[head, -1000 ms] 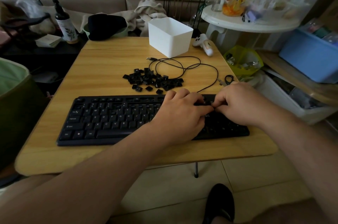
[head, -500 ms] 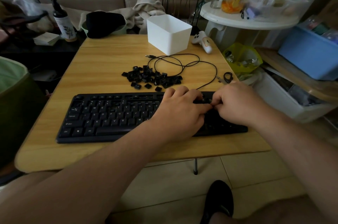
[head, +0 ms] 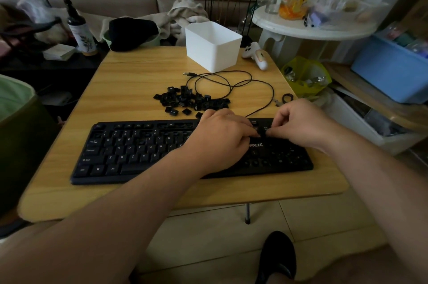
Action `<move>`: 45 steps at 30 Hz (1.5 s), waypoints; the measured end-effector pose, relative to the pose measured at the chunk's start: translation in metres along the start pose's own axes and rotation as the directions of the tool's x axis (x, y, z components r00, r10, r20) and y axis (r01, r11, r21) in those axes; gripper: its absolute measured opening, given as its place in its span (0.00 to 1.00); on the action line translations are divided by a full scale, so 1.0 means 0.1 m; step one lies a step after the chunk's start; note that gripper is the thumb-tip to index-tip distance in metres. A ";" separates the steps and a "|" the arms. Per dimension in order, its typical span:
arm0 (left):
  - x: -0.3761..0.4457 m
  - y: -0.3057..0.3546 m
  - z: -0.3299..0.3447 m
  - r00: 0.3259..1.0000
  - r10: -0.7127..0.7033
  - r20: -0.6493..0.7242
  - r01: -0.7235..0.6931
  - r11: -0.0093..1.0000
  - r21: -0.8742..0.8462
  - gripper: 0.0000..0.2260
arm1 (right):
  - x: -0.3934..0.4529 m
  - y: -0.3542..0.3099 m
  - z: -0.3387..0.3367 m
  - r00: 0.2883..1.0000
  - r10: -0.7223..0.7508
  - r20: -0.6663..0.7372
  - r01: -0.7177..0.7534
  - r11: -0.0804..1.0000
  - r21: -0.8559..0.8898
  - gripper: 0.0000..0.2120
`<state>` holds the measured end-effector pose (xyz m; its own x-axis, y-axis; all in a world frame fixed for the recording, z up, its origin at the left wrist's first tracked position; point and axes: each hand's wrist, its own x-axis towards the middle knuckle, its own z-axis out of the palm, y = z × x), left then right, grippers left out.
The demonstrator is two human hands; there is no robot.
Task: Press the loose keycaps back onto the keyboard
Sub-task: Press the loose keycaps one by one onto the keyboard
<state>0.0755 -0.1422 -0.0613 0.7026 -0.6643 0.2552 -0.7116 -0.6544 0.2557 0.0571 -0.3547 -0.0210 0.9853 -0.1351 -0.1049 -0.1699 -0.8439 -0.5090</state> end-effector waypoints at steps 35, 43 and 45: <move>-0.18 -0.46 -0.47 0.902 -0.431 -0.006 0.282 0.601 -0.748 0.13 | 0.10 -0.77 0.49 0.947 -0.263 -0.182 0.320 0.751 0.578 0.11; -0.16 -0.43 -0.46 0.890 -0.450 0.077 0.236 0.310 -0.921 0.12 | 0.10 -0.74 0.43 0.949 -0.220 -0.227 0.316 0.646 0.695 0.11; -0.16 -0.44 -0.45 0.893 -0.444 0.068 0.226 0.315 -0.922 0.10 | 0.09 -0.74 0.42 0.950 -0.235 -0.207 0.311 0.625 0.716 0.11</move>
<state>0.0955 -0.0869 -0.0343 0.9435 -0.3275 0.0513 -0.0623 -0.0232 0.9978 0.0775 -0.2716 -0.0199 0.9797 -0.0380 0.1970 0.1859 -0.1981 -0.9624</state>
